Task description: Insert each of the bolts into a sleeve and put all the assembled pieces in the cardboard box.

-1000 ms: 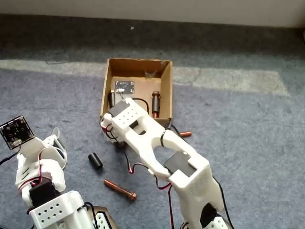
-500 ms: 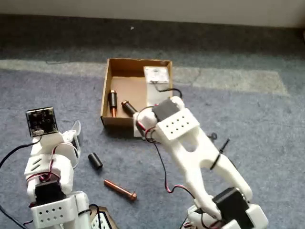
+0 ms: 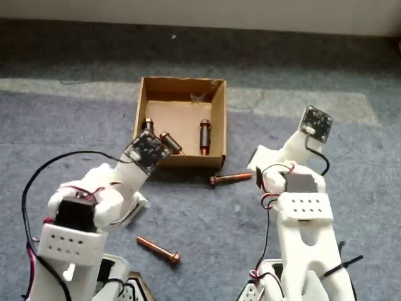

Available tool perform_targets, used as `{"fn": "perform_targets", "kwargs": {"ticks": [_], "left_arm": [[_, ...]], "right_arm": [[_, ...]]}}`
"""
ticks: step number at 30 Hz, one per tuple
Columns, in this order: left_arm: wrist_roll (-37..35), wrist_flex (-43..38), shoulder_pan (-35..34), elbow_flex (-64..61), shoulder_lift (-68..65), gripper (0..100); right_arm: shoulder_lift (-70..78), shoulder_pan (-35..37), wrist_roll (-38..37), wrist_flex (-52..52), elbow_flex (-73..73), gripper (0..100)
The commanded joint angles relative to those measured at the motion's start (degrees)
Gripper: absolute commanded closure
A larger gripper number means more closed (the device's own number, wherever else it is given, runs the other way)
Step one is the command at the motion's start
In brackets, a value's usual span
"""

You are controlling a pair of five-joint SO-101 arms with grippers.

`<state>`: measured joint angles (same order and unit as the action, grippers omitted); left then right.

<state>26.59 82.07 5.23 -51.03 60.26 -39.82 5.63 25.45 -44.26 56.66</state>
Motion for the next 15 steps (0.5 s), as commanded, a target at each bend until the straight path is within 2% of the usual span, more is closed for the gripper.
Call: {"fn": "perform_targets", "kwargs": {"ticks": [1,6,15], "left_arm": [[12.84,1.93,5.85,4.53,-11.91,75],[25.14,2.02,11.56,4.35,-21.93,75],[31.47,1.67,23.78,4.26,-34.77,76]], "right_arm": [[-2.42,-4.70,-0.44,5.49,1.45,99.5],[-2.33,-8.66,-0.35,6.81,1.89,99.5],[-2.33,-9.27,-0.35,6.81,2.07,99.5]]}}
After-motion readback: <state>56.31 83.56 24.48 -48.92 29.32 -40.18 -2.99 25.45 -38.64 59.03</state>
